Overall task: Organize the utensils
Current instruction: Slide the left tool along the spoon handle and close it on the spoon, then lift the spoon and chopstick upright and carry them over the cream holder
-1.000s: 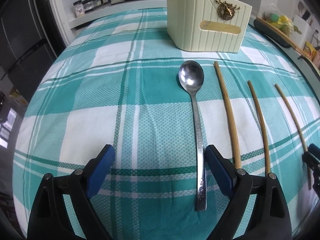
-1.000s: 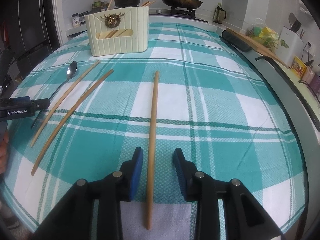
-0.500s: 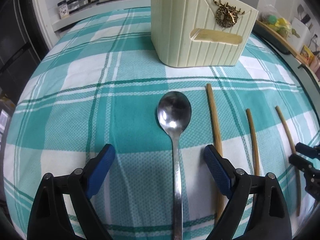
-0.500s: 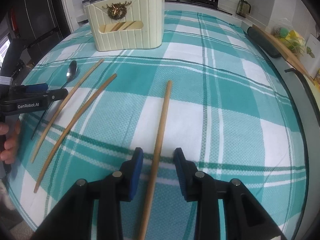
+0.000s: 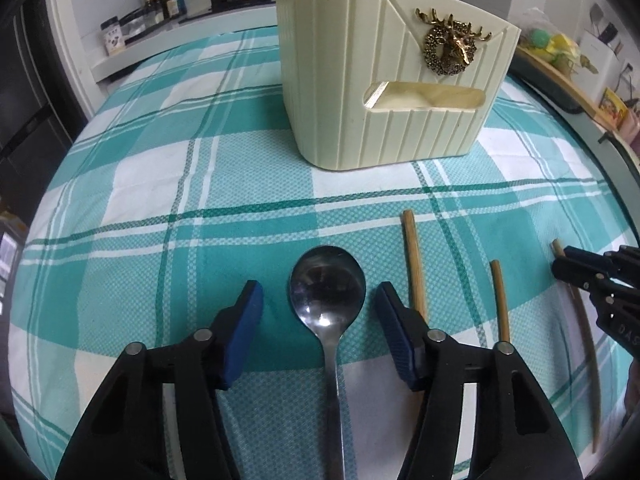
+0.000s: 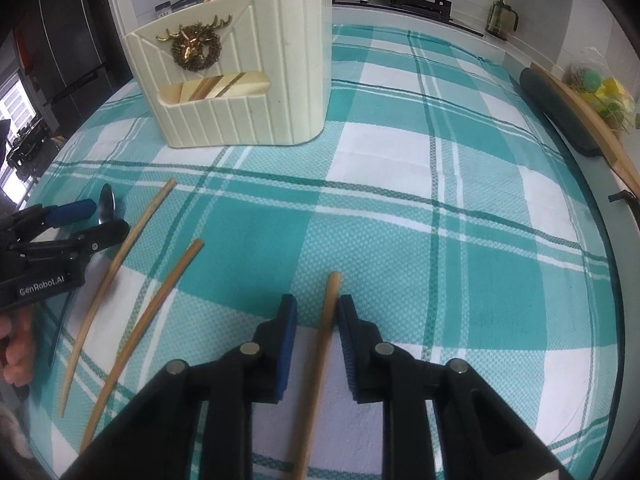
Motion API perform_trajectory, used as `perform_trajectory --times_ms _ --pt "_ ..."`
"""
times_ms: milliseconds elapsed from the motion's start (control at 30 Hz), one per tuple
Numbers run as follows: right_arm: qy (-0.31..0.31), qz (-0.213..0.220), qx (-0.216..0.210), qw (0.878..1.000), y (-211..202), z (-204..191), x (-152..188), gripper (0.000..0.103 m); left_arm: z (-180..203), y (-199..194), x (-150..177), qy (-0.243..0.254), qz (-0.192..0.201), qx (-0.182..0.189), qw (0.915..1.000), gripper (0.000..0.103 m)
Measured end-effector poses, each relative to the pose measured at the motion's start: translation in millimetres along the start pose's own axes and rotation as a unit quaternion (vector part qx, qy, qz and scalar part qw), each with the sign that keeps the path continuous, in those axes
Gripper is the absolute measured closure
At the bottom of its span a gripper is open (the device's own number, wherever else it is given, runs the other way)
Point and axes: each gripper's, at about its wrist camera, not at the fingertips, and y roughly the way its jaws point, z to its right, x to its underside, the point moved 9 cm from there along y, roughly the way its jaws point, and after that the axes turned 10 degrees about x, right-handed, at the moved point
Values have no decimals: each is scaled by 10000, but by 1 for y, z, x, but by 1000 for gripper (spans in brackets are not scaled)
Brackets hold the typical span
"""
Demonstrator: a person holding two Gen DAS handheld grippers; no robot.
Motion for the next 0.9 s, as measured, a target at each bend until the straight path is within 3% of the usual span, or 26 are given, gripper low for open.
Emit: perform_trajectory --times_ms 33,100,367,900 --pt "21 25 17 10000 0 1 -1 89 1 0 -1 25 19 24 10000 61" --pt "20 71 61 10000 1 1 -2 95 2 0 -3 41 33 49 10000 67" --pt "334 260 -301 9986 -14 5 -5 96 3 -27 -7 -30 228 197 9995 67" --pt "535 1548 -811 9832 -163 6 -20 97 16 -172 -12 91 1352 512 9894 67"
